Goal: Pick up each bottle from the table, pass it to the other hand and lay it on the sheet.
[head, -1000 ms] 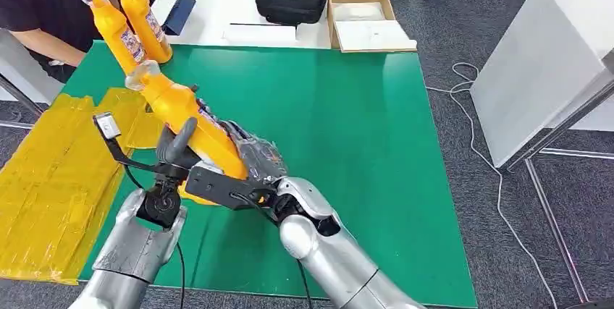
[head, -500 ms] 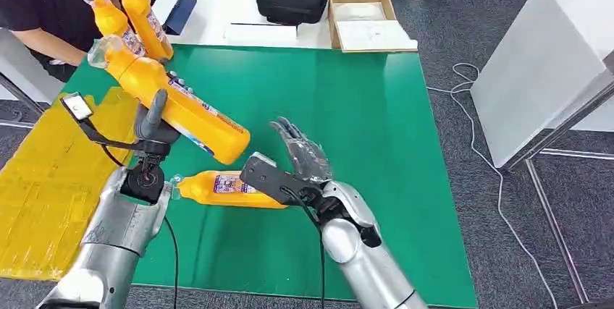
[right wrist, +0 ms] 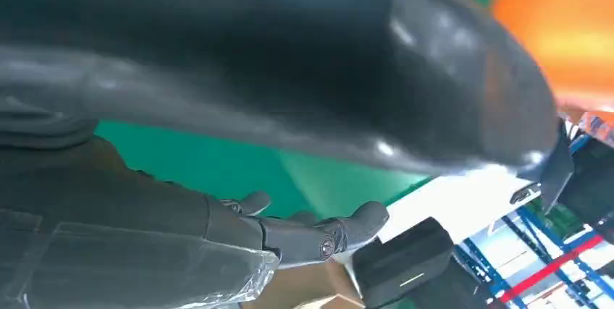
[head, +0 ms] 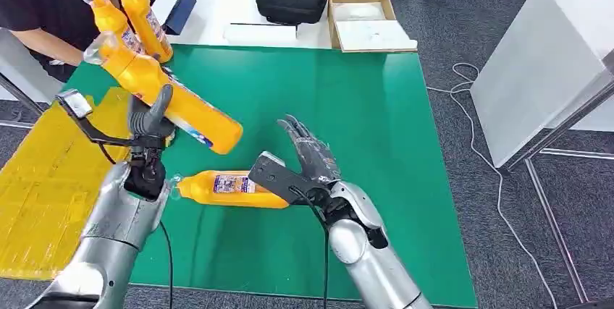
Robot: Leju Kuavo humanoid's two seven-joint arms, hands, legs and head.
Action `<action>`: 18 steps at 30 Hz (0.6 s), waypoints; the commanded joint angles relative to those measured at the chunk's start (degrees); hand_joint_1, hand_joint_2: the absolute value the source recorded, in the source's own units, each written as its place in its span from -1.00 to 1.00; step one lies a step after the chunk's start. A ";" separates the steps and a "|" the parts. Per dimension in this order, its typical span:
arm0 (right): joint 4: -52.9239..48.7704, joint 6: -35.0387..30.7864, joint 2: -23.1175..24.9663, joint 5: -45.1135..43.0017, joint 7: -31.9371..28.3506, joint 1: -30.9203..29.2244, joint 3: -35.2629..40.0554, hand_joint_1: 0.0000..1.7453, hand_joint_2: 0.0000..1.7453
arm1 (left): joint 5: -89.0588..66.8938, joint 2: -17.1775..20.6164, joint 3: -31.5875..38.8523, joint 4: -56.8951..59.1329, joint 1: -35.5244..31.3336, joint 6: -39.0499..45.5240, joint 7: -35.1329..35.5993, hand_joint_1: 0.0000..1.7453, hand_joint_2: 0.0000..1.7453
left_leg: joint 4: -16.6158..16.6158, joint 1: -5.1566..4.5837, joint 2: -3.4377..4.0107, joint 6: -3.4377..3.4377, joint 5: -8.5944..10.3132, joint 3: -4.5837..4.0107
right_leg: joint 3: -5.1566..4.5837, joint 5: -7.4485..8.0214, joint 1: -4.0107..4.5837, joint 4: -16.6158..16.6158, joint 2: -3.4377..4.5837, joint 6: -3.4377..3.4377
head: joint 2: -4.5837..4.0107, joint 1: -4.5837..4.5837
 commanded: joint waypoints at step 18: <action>-1.55 0.33 -5.19 -0.94 -0.37 4.34 5.04 -1.00 -1.00 | -114.30 5.58 13.30 14.45 -4.12 46.18 13.95 1.00 1.00 | -0.06 -0.04 -0.09 0.04 -0.06 0.23 | 0.40 -0.14 0.05 -0.05 -0.14 -0.09 | 0.00 0.00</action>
